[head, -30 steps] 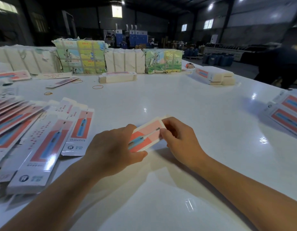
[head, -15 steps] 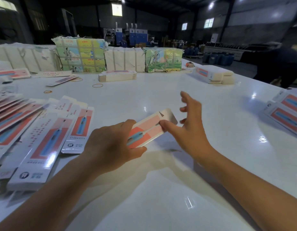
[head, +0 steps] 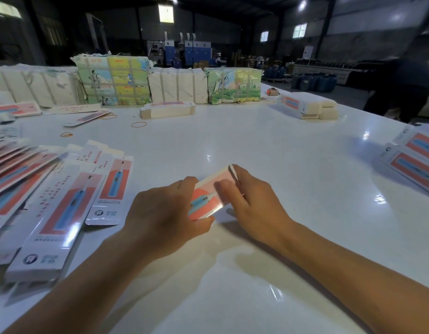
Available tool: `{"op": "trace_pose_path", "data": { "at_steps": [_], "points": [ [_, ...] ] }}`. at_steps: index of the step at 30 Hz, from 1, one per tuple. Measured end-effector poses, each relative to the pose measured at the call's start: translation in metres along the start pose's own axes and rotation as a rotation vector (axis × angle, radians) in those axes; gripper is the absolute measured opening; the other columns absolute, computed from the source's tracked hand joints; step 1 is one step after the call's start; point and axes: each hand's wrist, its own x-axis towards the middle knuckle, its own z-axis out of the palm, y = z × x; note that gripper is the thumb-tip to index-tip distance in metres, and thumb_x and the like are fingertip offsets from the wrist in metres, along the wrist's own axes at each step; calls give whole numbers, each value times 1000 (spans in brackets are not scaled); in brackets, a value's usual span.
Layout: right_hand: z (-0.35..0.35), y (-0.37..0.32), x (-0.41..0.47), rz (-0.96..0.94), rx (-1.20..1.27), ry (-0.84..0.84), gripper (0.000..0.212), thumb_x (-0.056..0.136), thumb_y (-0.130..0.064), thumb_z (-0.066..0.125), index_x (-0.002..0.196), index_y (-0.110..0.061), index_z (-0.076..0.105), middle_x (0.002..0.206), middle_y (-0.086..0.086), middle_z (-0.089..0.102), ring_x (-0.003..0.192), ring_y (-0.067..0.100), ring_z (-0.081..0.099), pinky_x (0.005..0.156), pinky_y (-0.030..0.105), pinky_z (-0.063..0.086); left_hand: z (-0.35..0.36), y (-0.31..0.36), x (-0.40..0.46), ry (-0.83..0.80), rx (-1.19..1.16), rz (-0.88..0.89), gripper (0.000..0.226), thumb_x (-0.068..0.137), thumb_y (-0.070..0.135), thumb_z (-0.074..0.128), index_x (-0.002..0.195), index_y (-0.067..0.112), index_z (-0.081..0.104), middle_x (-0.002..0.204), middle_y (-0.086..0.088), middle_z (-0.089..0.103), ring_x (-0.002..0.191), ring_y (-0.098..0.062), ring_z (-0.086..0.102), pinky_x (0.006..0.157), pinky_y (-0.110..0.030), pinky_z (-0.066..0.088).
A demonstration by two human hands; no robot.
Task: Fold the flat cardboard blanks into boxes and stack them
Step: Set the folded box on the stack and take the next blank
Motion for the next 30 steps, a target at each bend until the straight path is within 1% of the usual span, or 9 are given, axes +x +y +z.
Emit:
{"op": "trace_pose_path", "data": {
  "at_steps": [2, 4, 9, 16, 18, 19, 21, 26, 30],
  "points": [
    [-3, -3, 2, 132, 384, 22, 40, 100, -40, 39, 94, -9, 65, 90, 12, 68, 84, 27, 65, 70, 30, 59, -1, -2, -1, 12, -13, 1, 55, 76, 59, 62, 118, 27, 44, 113, 9, 62, 82, -15, 64, 68, -22, 49],
    [-6, -2, 8, 184, 616, 37, 38, 101, -23, 41, 84, -17, 74, 87, 8, 72, 84, 25, 68, 70, 29, 58, -2, -4, -1, 45, -31, 14, 60, 75, 59, 63, 122, 24, 46, 119, 7, 62, 83, -17, 66, 65, -19, 45],
    [-13, -5, 11, 140, 788, 63, 32, 93, -26, 49, 80, -24, 78, 82, 3, 74, 80, 19, 71, 71, 27, 56, -7, -1, -1, 112, -13, 87, 60, 70, 53, 67, 113, 12, 58, 107, -5, 70, 67, -25, 68, 55, -30, 51],
    [-13, -5, 5, 46, 651, 108, 52, 99, -3, 36, 74, -29, 73, 73, -5, 70, 71, 11, 66, 66, 19, 53, -7, -1, -1, 93, -12, 99, 60, 71, 48, 73, 115, 11, 57, 109, -7, 69, 67, -26, 68, 57, -28, 51],
    [-13, -3, 3, 35, 591, 117, 41, 98, -1, 35, 81, -13, 71, 75, 1, 70, 71, 14, 66, 65, 18, 53, -6, -2, -1, 98, -19, 97, 60, 72, 49, 72, 117, 13, 56, 111, -5, 68, 69, -25, 68, 59, -27, 49],
    [-12, -2, 2, 22, 547, 122, 35, 97, -2, 35, 87, -4, 68, 78, 7, 69, 74, 19, 65, 67, 20, 53, -6, -2, -1, 100, -22, 95, 60, 72, 50, 71, 117, 13, 56, 111, -4, 68, 70, -25, 68, 59, -26, 48],
    [-12, -2, 0, -33, 402, 118, 29, 93, -12, 38, 94, -1, 64, 81, 12, 65, 76, 26, 61, 68, 26, 53, -6, -2, 0, 103, -28, 99, 59, 73, 50, 70, 116, 12, 56, 107, -5, 69, 69, -25, 68, 59, -27, 49],
    [-12, -4, -1, -157, 72, 142, 14, 91, -27, 45, 95, -24, 59, 69, -17, 55, 69, 4, 53, 63, 13, 40, -7, 0, 0, 105, -31, 91, 58, 72, 46, 73, 116, 14, 54, 101, -3, 67, 72, -25, 65, 60, -30, 51],
    [-11, -7, -3, -159, -59, 103, 35, 93, -34, 39, 118, -16, 58, 90, -8, 64, 79, 8, 60, 72, 25, 49, -7, 3, 1, 117, -31, 80, 59, 71, 42, 76, 117, 11, 55, 99, -7, 68, 71, -29, 64, 60, -35, 53]
  ]
}}
